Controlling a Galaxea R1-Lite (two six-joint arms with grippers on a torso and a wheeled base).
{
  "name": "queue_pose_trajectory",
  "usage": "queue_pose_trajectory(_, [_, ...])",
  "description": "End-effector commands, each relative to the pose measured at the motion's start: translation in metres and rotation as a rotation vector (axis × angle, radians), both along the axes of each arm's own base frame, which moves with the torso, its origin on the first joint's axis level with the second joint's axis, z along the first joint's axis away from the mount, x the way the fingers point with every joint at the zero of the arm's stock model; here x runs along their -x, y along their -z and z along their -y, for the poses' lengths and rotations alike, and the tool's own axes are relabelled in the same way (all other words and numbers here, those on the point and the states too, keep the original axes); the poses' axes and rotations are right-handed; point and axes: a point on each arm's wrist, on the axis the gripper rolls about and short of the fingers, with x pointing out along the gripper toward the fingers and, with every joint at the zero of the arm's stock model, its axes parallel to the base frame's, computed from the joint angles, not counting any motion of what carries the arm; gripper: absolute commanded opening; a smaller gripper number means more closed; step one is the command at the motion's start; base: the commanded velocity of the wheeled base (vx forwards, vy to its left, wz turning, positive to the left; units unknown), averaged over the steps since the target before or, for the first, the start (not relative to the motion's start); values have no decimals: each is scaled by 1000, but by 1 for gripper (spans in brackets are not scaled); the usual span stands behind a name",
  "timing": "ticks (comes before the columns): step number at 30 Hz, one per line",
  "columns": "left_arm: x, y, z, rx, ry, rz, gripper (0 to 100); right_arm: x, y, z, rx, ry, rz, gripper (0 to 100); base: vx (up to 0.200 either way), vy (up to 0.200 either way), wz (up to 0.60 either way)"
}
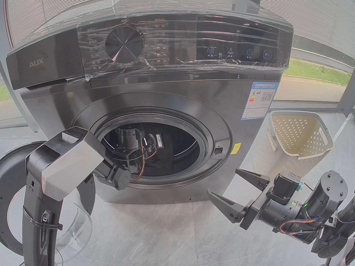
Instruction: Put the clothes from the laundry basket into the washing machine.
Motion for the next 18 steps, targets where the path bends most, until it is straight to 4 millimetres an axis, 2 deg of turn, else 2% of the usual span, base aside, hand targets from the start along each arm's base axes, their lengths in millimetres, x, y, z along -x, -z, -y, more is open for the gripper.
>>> queue_pose_trajectory(1, [-10,2,-1,19,-19,32,0,1,-9,1,-30,-1,25,100,0,0,0])
queue_pose_trajectory(8, [-29,2,-5,45,-88,94,0,-1,-11,4,-37,14,31,100,0,0,0])
queue_pose_trajectory(18, [-29,9,-19,43,-112,78,0,-1,-10,5,-40,17,24,100,0,0,0])
